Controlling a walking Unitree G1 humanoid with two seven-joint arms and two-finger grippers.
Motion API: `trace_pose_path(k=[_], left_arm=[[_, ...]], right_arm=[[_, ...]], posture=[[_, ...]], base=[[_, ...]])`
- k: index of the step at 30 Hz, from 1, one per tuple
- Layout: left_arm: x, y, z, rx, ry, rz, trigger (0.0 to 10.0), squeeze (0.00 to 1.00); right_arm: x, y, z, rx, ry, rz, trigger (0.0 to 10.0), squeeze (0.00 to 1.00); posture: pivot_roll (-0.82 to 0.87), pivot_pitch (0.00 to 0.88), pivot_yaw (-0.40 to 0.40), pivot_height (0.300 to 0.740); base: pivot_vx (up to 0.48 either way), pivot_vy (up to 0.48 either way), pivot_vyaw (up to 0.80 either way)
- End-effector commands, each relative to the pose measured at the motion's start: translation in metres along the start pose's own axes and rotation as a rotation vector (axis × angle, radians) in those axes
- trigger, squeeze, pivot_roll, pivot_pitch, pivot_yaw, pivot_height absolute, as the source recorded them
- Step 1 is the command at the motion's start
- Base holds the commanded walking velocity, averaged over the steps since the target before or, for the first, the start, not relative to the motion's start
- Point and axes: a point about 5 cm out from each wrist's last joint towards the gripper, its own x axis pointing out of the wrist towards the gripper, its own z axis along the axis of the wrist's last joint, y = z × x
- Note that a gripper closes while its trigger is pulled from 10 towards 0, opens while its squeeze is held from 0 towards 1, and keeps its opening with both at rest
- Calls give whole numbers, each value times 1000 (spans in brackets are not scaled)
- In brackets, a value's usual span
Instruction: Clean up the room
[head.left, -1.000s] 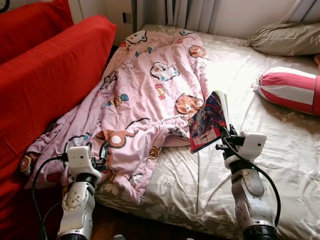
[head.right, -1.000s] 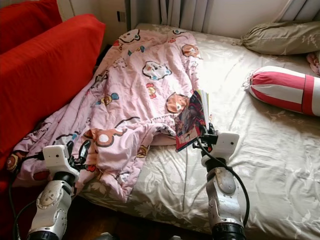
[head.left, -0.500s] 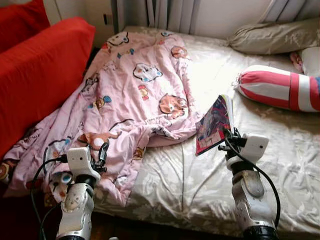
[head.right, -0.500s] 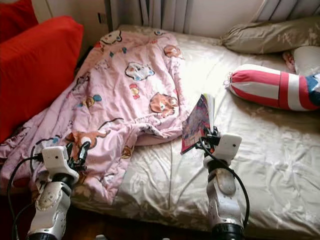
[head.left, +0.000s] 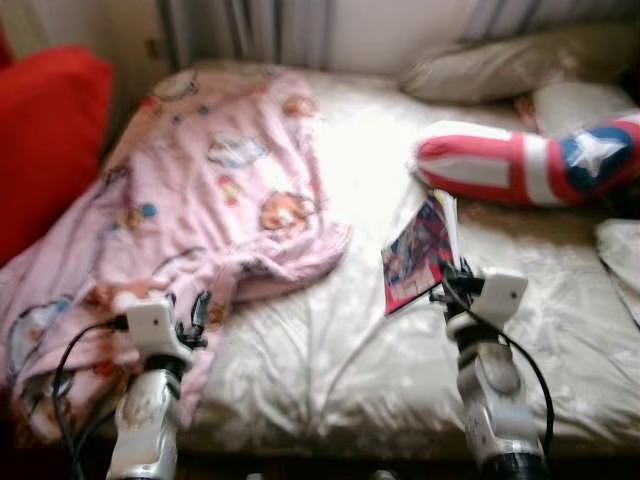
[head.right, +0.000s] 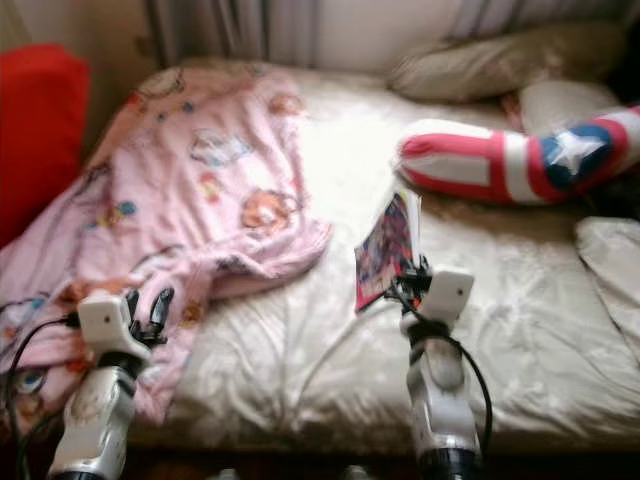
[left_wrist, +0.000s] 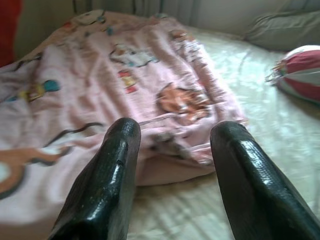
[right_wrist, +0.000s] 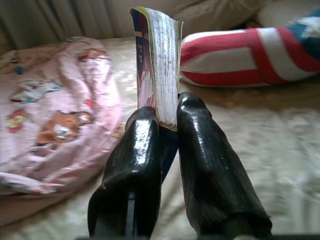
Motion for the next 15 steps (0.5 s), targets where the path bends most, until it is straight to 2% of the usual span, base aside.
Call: trace_pose_path(k=[1,15], left_arm=[[-6,-4,-8,-3,29,-9,10000,0],[-5,-6,-8,2,30,-21,10000,0]], right_arm=[[1,-5,9,-5,-51,-11,10000,0],[2,-5,8,-9,-44,5,10000,0]], posture=[[90,155,-86,740],[85,158,-81,740]], base=[[0,-326,0],[0,-324,0]])
